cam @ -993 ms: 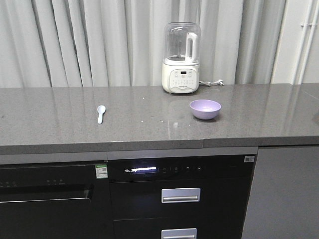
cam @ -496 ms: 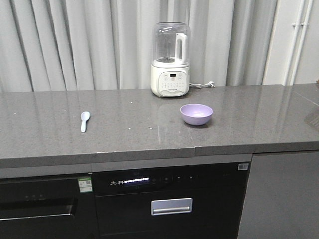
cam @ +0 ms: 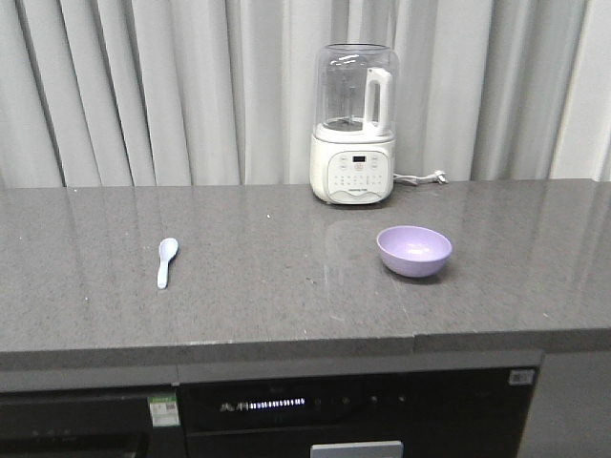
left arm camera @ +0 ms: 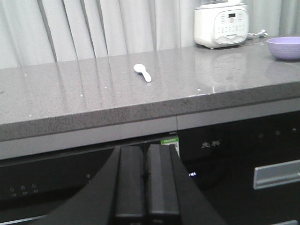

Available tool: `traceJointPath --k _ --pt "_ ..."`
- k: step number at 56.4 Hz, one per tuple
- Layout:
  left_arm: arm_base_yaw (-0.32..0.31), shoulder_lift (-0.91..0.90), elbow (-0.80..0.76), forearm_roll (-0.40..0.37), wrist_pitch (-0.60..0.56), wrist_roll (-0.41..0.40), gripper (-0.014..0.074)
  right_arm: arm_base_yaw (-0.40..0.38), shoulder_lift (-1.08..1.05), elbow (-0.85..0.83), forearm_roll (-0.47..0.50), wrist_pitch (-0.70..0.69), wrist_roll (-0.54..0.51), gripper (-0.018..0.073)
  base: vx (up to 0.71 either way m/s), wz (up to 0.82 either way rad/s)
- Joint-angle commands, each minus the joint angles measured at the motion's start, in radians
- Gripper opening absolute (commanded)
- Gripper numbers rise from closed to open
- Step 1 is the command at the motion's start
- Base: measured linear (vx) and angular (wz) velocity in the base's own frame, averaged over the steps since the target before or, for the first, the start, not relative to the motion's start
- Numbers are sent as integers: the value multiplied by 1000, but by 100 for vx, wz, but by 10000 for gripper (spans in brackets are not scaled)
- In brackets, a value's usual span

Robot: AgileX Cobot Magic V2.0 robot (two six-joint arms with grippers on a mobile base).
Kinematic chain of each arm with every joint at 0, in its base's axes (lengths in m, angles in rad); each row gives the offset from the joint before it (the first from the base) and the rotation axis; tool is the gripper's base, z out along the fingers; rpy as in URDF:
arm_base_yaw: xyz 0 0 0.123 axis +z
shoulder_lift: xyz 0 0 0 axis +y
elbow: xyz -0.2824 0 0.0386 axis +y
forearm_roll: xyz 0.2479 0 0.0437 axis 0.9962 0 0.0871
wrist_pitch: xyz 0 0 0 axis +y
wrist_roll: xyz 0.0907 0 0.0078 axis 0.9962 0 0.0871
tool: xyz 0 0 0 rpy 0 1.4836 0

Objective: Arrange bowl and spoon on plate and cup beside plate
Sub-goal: 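Drive the base toward the counter with the spoon and lavender bowl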

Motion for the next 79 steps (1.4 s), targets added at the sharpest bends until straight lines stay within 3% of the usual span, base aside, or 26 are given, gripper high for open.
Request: traceJointPath --k 1,49,79 --pt "-2 -17 -26 -8 -76 -3 -3 -6 -5 6 -11 -85 -6 -8 36 9" --pt "-2 -17 -26 -8 -76 -3 -3 -6 -5 6 -11 -85 -6 -8 36 4" --pt "-2 -17 -26 -8 -76 -3 -3 -6 -5 6 -11 -85 -6 -8 10 1"
